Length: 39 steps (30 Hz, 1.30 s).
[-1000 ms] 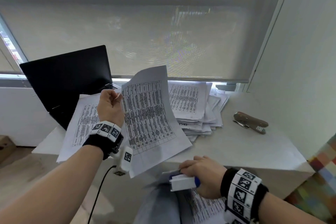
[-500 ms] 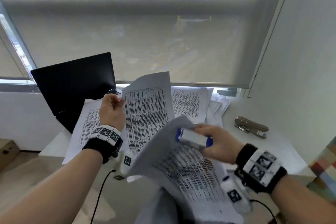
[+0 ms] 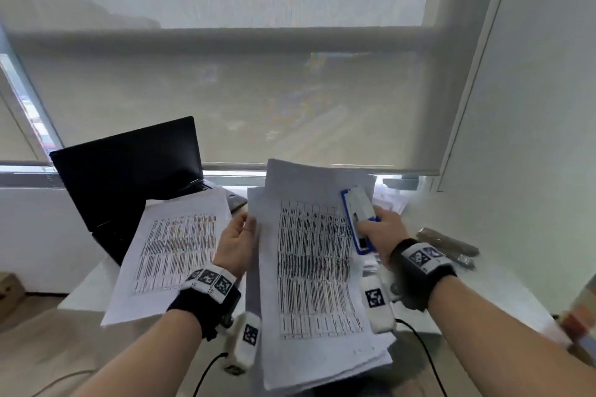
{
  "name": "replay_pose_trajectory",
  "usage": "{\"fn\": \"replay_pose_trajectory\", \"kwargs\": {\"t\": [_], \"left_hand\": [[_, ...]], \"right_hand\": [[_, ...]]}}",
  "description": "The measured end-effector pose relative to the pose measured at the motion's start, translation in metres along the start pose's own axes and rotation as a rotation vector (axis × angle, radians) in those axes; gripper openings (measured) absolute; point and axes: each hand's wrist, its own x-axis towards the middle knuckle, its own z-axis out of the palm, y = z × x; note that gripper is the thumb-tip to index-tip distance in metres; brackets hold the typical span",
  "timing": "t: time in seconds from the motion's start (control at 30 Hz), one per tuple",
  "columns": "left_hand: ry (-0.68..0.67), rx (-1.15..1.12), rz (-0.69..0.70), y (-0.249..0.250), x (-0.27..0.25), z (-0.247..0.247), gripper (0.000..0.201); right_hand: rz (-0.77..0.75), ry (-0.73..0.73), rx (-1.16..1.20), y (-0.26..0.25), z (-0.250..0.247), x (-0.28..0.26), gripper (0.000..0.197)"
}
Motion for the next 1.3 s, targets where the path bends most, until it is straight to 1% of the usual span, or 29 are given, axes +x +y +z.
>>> {"fn": "replay_pose_trajectory", "kwargs": {"t": [0.07, 0.1, 0.13, 0.17, 0.2, 0.23, 0.27, 0.33, 0.43, 0.47, 0.5, 0.57, 0.63, 0.7, 0.77, 0.8, 0.83, 0.9, 0.97, 1.03, 1.1, 1.17, 1.23, 1.3], "left_hand": [[-0.068, 0.032, -0.047, -0.005, -0.002, 0.002, 0.065], [-0.106, 0.093, -0.055, -0.009, -0.004, 0.003, 0.073], [-0.145, 0.169, -0.053, -0.011, -0.006, 0.004, 0.065], [-0.164, 0.233, -0.039, -0.011, -0.007, 0.005, 0.044], [-0.143, 0.25, -0.042, -0.013, -0.006, 0.006, 0.028], [-0.119, 0.243, -0.045, -0.015, -0.005, 0.007, 0.032], [-0.106, 0.228, -0.051, -0.015, -0.005, 0.006, 0.041], [-0.092, 0.187, -0.023, -0.01, -0.003, 0.002, 0.047], [-0.098, 0.114, 0.02, 0.004, 0.004, -0.008, 0.046], [-0.105, 0.106, 0.038, 0.01, 0.006, -0.01, 0.045], [-0.112, 0.109, 0.067, 0.019, 0.007, -0.008, 0.045], [-0.121, 0.16, 0.179, 0.04, 0.012, 0.002, 0.041], [-0.102, 0.267, 0.341, 0.067, 0.016, 0.021, 0.034], [-0.002, 0.336, 0.506, 0.096, 0.018, 0.042, 0.028], [0.127, 0.305, 0.637, 0.121, 0.016, 0.06, 0.024], [0.179, 0.282, 0.675, 0.128, 0.014, 0.067, 0.024], [0.206, 0.255, 0.68, 0.132, 0.011, 0.075, 0.027], [0.178, 0.201, 0.618, 0.126, 0.003, 0.083, 0.037], [0.125, 0.199, 0.481, 0.104, -0.002, 0.083, 0.048], [0.093, 0.184, 0.347, 0.083, -0.003, 0.078, 0.051], [0.061, 0.092, 0.271, 0.073, -0.003, 0.076, 0.052], [0.054, 0.066, 0.271, 0.072, -0.003, 0.077, 0.052], [0.073, 0.06, 0.312, 0.076, -0.004, 0.079, 0.052], [0.103, 0.083, 0.35, 0.078, -0.004, 0.081, 0.054]], "right_hand": [[0.017, -0.024, -0.074, 0.013, 0.01, 0.004, 0.028], [0.025, -0.039, -0.11, 0.017, 0.015, 0.004, 0.028], [0.023, -0.06, -0.128, 0.022, 0.019, 0.004, 0.028], [0.027, -0.084, -0.146, 0.025, 0.022, 0.003, 0.027], [0.027, -0.103, -0.152, 0.028, 0.025, 0.003, 0.025], [0.031, -0.117, -0.162, 0.03, 0.025, 0.002, 0.021], [0.033, -0.121, -0.144, 0.032, 0.023, 0.002, 0.017], [0.062, -0.141, -0.023, 0.029, 0.013, -0.002, 0.012], [0.106, -0.216, 0.231, 0.009, -0.011, -0.014, 0.025], [0.105, -0.246, 0.294, -0.001, -0.017, -0.018, 0.026], [0.092, -0.262, 0.304, -0.013, -0.023, -0.02, 0.026], [-0.009, -0.253, 0.208, -0.042, -0.029, -0.024, 0.025], [-0.199, -0.196, 0.049, -0.077, -0.031, -0.028, 0.025], [-0.395, -0.079, -0.081, -0.112, -0.031, -0.036, 0.03], [-0.56, 0.039, -0.138, -0.139, -0.031, -0.05, 0.036], [-0.621, 0.054, -0.133, -0.146, -0.03, -0.057, 0.039], [-0.664, 0.045, -0.128, -0.147, -0.03, -0.064, 0.042], [-0.68, -0.016, -0.122, -0.137, -0.031, -0.072, 0.043], [-0.619, -0.043, -0.131, -0.115, -0.035, -0.072, 0.046], [-0.533, -0.027, -0.148, -0.093, -0.04, -0.068, 0.047], [-0.456, -0.033, -0.145, -0.076, -0.043, -0.063, 0.047], [-0.441, -0.045, -0.141, -0.071, -0.043, -0.061, 0.047], [-0.487, -0.032, -0.153, -0.075, -0.042, -0.061, 0.049], [-0.523, -0.014, -0.094, -0.082, -0.041, -0.062, 0.048]]}}
